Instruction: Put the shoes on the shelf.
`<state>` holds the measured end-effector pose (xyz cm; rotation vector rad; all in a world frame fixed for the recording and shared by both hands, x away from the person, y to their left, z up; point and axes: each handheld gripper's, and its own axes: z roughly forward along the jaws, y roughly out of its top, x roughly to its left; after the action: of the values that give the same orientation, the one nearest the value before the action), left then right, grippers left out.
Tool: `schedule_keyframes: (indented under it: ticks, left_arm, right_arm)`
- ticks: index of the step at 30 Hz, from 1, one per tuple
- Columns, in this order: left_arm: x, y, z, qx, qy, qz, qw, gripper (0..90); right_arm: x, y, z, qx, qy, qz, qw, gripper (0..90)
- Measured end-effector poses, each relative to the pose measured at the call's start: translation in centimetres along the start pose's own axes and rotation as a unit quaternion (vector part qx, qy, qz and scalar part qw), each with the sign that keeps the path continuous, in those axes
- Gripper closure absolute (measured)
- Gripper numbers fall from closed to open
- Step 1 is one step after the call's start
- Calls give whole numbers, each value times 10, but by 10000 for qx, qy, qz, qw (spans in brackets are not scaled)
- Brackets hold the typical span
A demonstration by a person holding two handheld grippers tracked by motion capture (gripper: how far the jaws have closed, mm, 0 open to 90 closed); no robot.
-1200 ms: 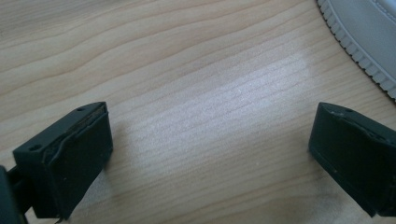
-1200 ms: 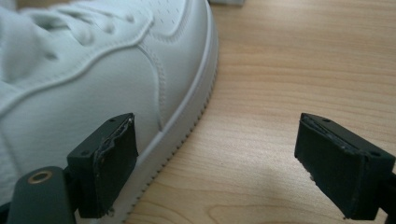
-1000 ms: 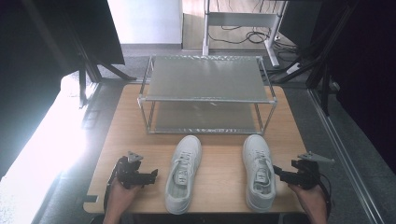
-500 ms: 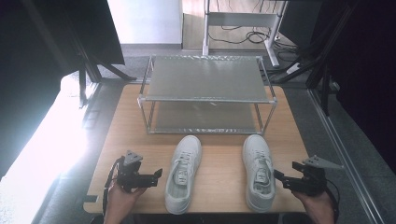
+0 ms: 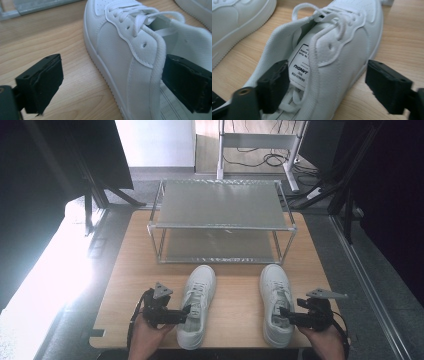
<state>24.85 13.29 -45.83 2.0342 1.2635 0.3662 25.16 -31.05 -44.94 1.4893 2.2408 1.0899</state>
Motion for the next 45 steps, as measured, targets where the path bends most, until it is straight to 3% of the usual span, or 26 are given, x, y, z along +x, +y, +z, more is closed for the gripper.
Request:
schedule_keyframes:
  ticks: [2,3,5,7,11,14,15,19,23,27,29,31,33,35,36,37,41,43,44,45]
  left_arm:
    - [0,0,9,54,152,-36,9999,111]
    - [0,0,9,54,152,-36,9999,140]
    - [0,0,13,90,204,-96,9997,146]
    - [0,0,16,124,256,-95,9996,150]
    - [1,0,17,125,205,-165,9996,197]
    - [0,0,17,143,74,-201,9997,288]
    - [-3,2,17,227,71,-150,9996,353]
    - [-8,7,17,373,29,-71,9993,453]
    - [-7,8,18,428,-200,-123,9988,571]
    - [-6,5,16,374,-205,-189,9989,651]
    - [-5,4,15,370,-115,-114,9992,732]
    - [0,1,13,313,-124,-200,9992,777]
    - [8,-1,11,263,-257,-346,9987,813]
    - [16,-4,9,194,-413,-525,9976,820]
    - [25,-8,8,74,-597,-744,9954,831]
    - [25,-8,8,74,-597,-744,9954,834]
    - [39,-15,7,-107,-915,-1092,9897,845]
    - [44,-17,7,-168,-1033,-1256,9865,848]
    - [47,-19,8,-230,-1123,-1421,9832,848]
    - [47,-19,8,-230,-1123,-1421,9832,848]
  right_arm:
    - [1,2,5,7,-254,1,9997,306]
    - [1,2,5,7,-254,1,9997,306]
    - [1,4,7,-40,-495,50,9988,390]
    - [2,4,7,-35,-571,43,9984,414]
    - [5,4,11,56,-668,-4,9977,511]
    - [7,6,12,159,-792,-96,9967,556]
    - [8,7,14,288,-928,-167,9951,590]
    - [7,8,16,369,-966,-176,9945,616]
    - [7,8,15,396,-969,-136,9944,670]
    - [5,6,12,335,-963,-85,9948,766]
    - [1,4,9,272,-989,-34,9947,815]
    - [-7,3,6,252,-848,109,9960,826]
    - [-21,3,2,233,-511,351,9978,828]
    - [-23,2,2,222,-423,419,9980,830]
    - [-27,3,1,218,-327,454,9982,832]
    - [-27,3,1,218,-327,454,9982,832]
    - [-33,2,0,148,-115,664,9976,835]
    - [-39,1,0,93,123,854,9962,836]
    - [-43,1,2,30,442,1048,9935,836]
    - [-43,1,2,30,442,1048,9935,836]
